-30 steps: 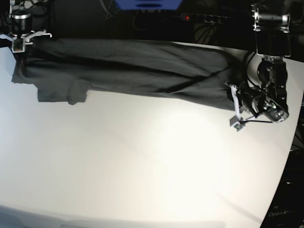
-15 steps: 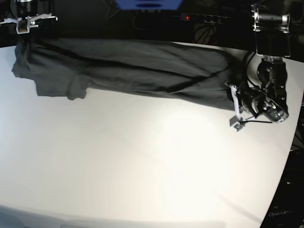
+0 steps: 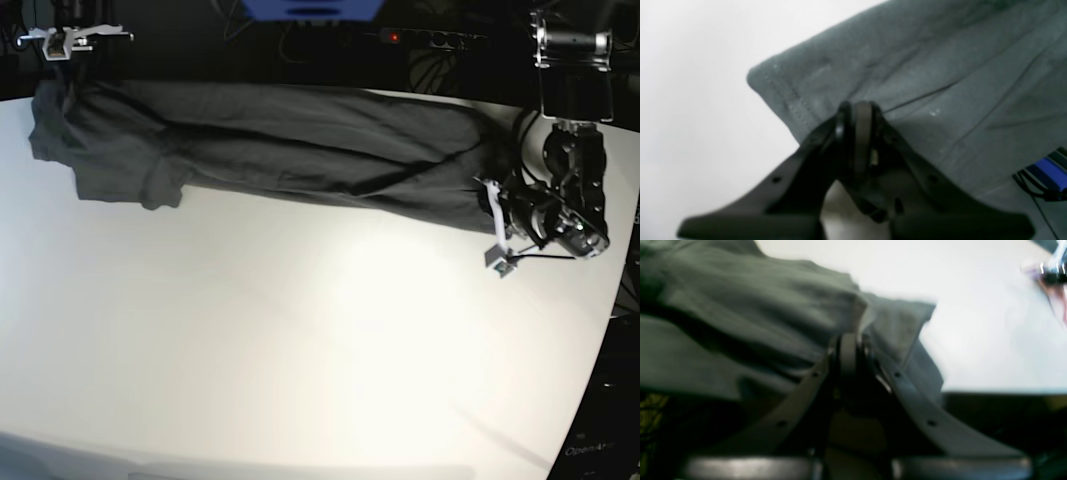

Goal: Fold the T-shirt properly
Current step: 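Raise the right gripper's end and pull it toward the robot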

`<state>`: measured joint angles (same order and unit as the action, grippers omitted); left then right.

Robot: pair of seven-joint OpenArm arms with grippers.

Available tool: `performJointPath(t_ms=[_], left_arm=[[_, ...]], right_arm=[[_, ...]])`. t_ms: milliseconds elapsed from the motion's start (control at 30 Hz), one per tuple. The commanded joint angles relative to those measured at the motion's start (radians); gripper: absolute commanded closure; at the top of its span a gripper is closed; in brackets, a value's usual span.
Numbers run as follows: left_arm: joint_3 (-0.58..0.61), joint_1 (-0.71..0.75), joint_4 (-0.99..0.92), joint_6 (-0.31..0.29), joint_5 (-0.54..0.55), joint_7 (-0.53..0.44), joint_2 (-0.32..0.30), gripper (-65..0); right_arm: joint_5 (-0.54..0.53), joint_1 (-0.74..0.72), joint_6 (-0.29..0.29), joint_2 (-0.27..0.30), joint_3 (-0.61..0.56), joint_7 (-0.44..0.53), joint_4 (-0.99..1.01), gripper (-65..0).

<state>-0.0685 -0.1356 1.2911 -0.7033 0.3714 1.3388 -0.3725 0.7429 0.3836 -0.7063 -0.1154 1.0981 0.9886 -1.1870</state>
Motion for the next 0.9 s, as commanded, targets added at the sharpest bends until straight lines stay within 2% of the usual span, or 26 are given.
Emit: performJointPath(t_ms=[0,200,333,400,600,867], left_arm=[[0.016,0.038,-0.041,0.005,-0.094,0.057,0.007,-3.7],[0.025,0.04,-0.041,0.005,-0.165,0.057,0.007,-3.7],[0.082,0.037,-0.032,0.005,-0.171,0.057,-0.003,-3.7],[0.091,0.037,-0.038,0.005,-0.171,0.052,-0.012,-3.7],[0.091,0.038,-0.04,0.005,-0.171,0.034,-0.013,-3.7],[0.091,0.037,-0.04,0.005,-0.171,0.032,-0.013,-3.7]], right_arm=[[-0.03,-0.005,0.008,0.029,0.02,0.039,0.012,-0.1],[-0.03,-0.047,0.008,0.09,0.047,0.039,0.085,-0.1],[-0.03,-0.107,0.008,0.184,0.049,0.031,0.203,-0.1],[-0.03,-0.125,0.008,0.213,0.049,0.031,0.239,-0.1],[-0.03,-0.14,0.008,0.214,0.049,0.034,0.249,-0.3],[-0.03,-0.143,0.008,0.159,0.049,0.033,0.161,-0.7]])
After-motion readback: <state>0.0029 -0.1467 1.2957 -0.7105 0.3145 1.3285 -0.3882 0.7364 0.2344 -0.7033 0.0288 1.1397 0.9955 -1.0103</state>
